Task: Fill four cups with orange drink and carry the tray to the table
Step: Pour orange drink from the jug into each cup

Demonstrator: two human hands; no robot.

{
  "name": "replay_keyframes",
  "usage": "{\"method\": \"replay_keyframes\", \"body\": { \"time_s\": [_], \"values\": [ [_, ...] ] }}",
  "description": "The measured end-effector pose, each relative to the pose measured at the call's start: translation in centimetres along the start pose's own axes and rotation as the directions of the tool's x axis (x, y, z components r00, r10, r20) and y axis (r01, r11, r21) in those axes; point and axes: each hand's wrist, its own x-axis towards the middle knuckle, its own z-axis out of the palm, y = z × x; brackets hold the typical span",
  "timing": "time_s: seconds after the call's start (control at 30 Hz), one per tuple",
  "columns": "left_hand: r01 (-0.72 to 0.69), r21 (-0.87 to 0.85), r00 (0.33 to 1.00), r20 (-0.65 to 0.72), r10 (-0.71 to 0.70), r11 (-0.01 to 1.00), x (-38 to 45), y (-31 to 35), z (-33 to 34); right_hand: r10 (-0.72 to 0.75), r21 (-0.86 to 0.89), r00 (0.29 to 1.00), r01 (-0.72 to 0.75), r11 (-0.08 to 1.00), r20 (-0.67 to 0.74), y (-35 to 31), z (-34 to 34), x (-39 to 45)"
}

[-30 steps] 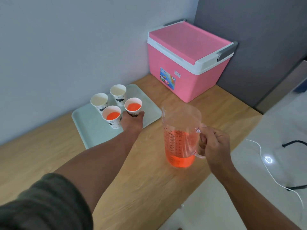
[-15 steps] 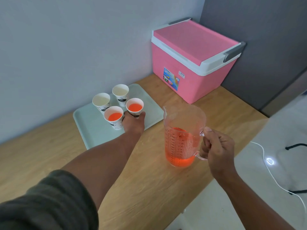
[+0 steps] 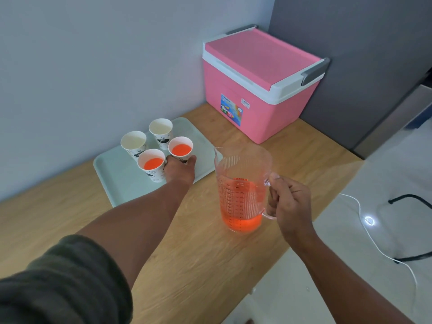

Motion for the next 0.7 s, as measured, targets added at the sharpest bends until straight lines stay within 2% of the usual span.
{"method": "replay_keyframes", "body": {
  "time_s": [0.2,0.33,0.5,0.63,0.7],
  "values": [
    [-0.036,-0.023,0.998,0.045,0.037,0.999,-1.3,-1.1,-0.1,0.040,-0.019,0.999,-0.040,0.999,0.000,-0.4,0.5,0.2],
    [-0.089,-0.019,0.987,0.135,0.091,0.996,-3.8,-2.2,-0.9,0.072,-0.075,0.997,-0.071,0.995,0.004,-0.4,0.9,0.5],
    [-0.226,0.019,0.955,0.200,0.218,0.974,-6.9,-4.2,-3.6,0.091,-0.145,0.996,-0.086,0.986,0.025,-0.2,1.4,1.0],
    [-0.370,0.043,0.918,0.172,0.358,0.928,-7.8,-6.4,-7.9,0.081,-0.221,0.996,-0.074,0.972,0.024,0.0,2.0,1.2],
    [-0.396,0.044,0.912,0.131,0.388,0.917,-7.3,-7.2,-10.4,0.087,-0.239,0.996,-0.079,0.968,0.020,0.1,2.2,1.2]
  ]
}}
